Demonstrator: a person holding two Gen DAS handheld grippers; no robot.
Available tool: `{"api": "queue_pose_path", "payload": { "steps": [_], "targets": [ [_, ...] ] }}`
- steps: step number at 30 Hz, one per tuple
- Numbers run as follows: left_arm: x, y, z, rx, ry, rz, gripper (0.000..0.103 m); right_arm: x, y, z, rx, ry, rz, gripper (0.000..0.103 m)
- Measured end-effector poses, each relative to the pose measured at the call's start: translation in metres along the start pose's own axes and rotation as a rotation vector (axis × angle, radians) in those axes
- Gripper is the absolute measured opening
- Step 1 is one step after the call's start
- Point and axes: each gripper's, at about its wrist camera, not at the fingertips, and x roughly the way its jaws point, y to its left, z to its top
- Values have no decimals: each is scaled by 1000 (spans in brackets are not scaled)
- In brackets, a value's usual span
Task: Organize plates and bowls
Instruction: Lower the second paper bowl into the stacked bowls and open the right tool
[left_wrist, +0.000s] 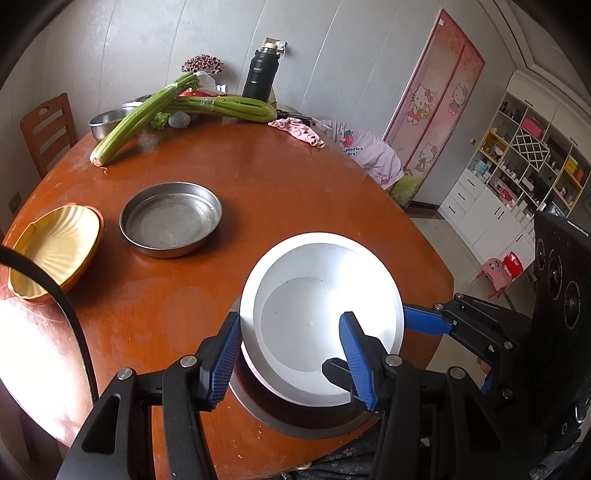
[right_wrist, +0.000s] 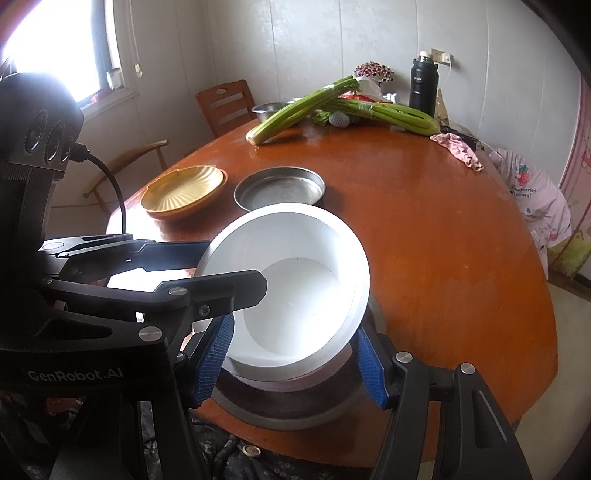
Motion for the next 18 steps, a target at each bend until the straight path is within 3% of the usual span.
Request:
{"api": "queue_pose_path", "payload": {
  "steps": [18],
  "targets": [
    [2,0,-5,-2,11,9,53,6,5,-6,-10,16,4,66]
  ]
}}
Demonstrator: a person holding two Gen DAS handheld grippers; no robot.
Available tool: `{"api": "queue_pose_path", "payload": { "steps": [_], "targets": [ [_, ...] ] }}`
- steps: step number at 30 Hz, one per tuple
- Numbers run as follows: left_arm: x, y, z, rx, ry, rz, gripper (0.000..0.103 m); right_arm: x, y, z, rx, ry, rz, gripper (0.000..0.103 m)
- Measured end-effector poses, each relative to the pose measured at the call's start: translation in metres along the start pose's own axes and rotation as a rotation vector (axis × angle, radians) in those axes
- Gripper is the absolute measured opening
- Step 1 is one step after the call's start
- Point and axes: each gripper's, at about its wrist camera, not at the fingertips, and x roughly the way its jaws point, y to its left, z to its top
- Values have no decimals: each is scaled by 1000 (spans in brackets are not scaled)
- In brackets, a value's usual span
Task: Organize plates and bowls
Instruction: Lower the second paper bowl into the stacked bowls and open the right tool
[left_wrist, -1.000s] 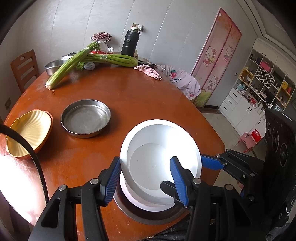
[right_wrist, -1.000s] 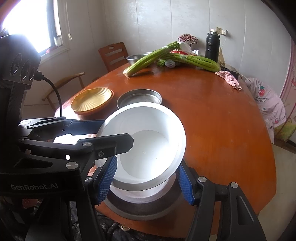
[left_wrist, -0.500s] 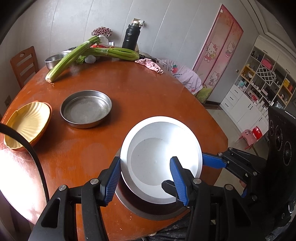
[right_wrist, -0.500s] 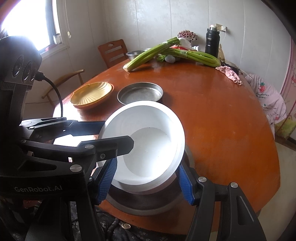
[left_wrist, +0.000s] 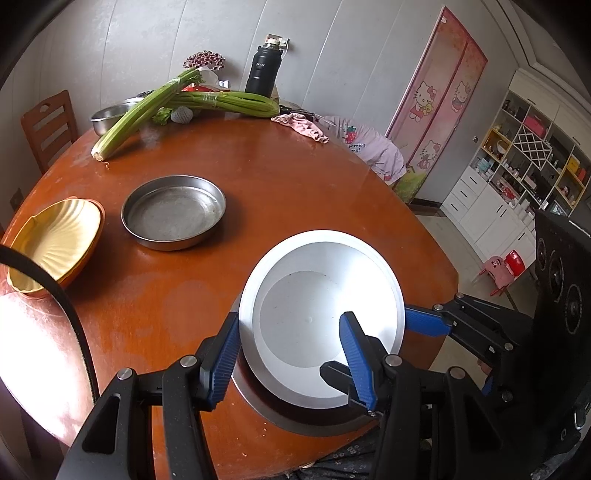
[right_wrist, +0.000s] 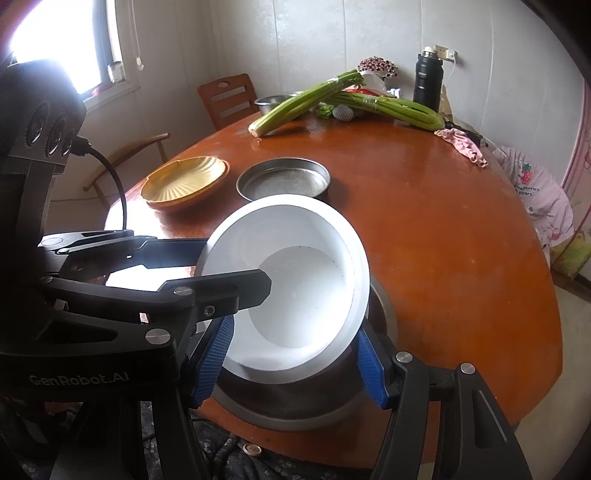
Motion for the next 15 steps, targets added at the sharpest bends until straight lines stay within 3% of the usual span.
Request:
{"api": "queue_pose_path", "payload": {
  "steps": [15],
  "targets": [
    [-3,2,-2,-7,4,-5,53,0,-1,-4,11,12,32,66]
  ]
}}
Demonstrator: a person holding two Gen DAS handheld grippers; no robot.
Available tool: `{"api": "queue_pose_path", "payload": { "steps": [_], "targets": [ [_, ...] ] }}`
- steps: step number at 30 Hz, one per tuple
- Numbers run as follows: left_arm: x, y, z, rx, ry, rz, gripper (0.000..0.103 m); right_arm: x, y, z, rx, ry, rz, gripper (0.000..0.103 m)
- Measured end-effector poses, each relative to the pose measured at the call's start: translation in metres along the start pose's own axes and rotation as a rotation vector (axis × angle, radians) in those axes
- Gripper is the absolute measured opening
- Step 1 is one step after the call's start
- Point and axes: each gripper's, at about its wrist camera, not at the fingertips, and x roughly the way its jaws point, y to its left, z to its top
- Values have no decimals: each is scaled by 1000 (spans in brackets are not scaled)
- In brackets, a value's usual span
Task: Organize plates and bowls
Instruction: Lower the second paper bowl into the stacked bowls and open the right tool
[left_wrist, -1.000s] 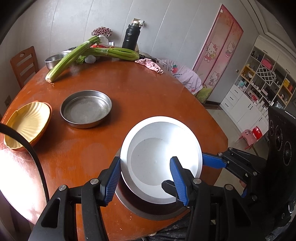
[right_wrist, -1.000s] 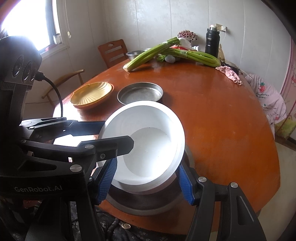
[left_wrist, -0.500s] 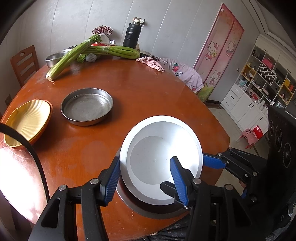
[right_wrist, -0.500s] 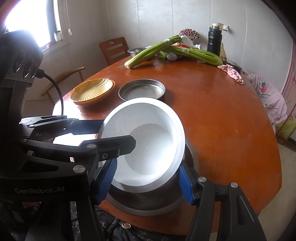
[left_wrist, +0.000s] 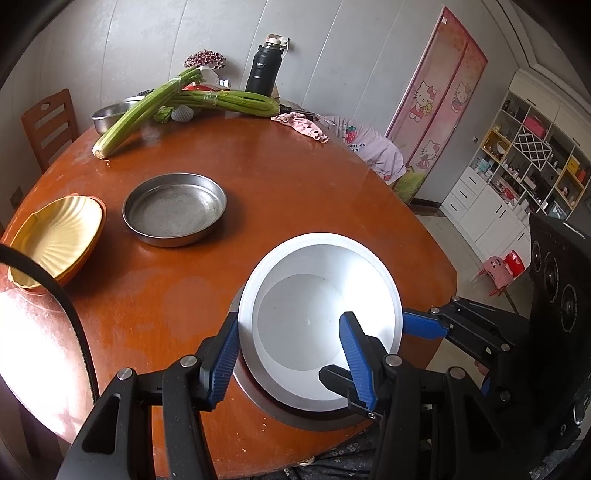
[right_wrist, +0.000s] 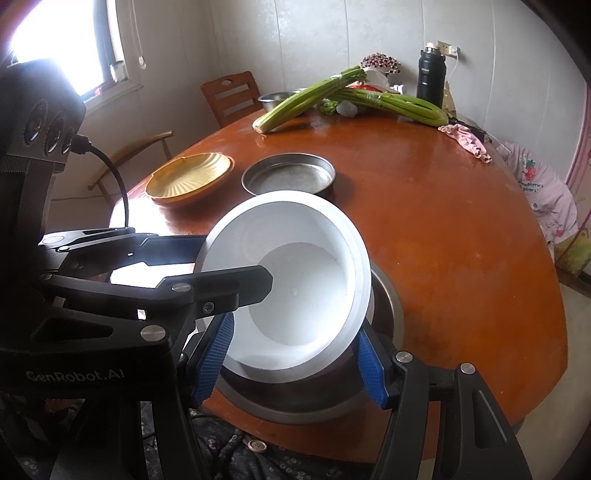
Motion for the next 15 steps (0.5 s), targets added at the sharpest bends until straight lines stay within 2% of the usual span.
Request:
{"api": "queue_pose_path", "payload": {
  "steps": [15],
  "targets": [
    [0,0,-2,-15,7,9,54,2,-6,-2,17,7,-9,66]
  ]
}}
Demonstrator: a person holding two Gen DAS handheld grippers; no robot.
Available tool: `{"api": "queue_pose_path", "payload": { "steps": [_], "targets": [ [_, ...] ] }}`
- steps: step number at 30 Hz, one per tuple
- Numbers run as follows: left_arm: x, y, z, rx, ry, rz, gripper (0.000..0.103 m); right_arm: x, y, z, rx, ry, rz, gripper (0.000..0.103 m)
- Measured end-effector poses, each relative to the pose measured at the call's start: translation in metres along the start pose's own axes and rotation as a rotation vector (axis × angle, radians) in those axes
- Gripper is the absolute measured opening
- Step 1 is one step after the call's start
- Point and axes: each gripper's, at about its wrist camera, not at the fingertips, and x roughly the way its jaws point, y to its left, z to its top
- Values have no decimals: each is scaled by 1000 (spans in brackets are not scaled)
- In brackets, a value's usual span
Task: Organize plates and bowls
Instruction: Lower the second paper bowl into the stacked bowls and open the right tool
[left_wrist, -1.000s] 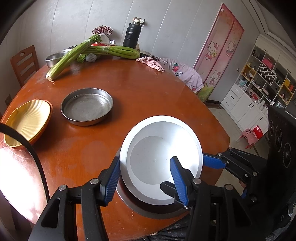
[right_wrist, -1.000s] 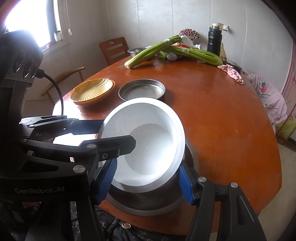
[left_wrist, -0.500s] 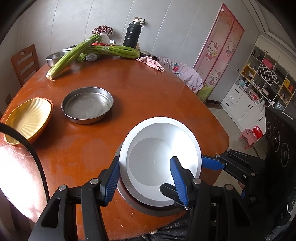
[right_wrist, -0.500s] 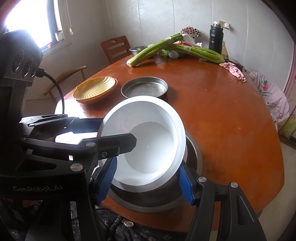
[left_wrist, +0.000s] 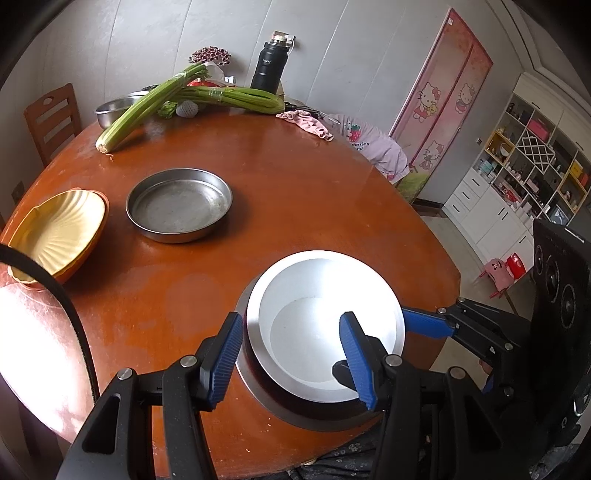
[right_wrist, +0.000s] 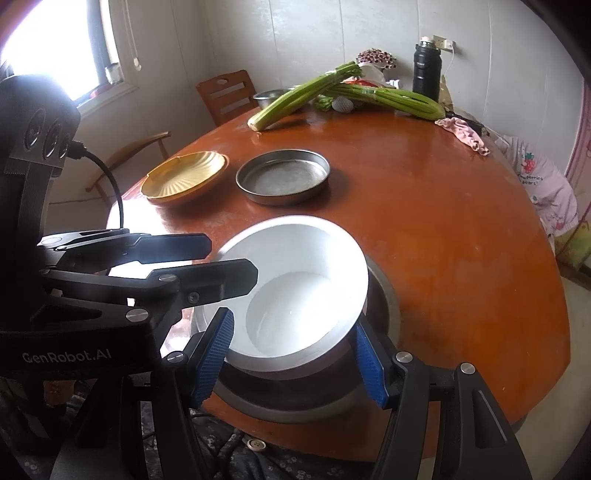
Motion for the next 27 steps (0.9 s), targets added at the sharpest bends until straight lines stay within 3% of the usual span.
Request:
{"api": "queue_pose_path", "payload": {
  "steps": [27],
  "targets": [
    [0,20,2,-38,-14,14,54,0,-13,-1,10,-14,-61,66]
  ]
}}
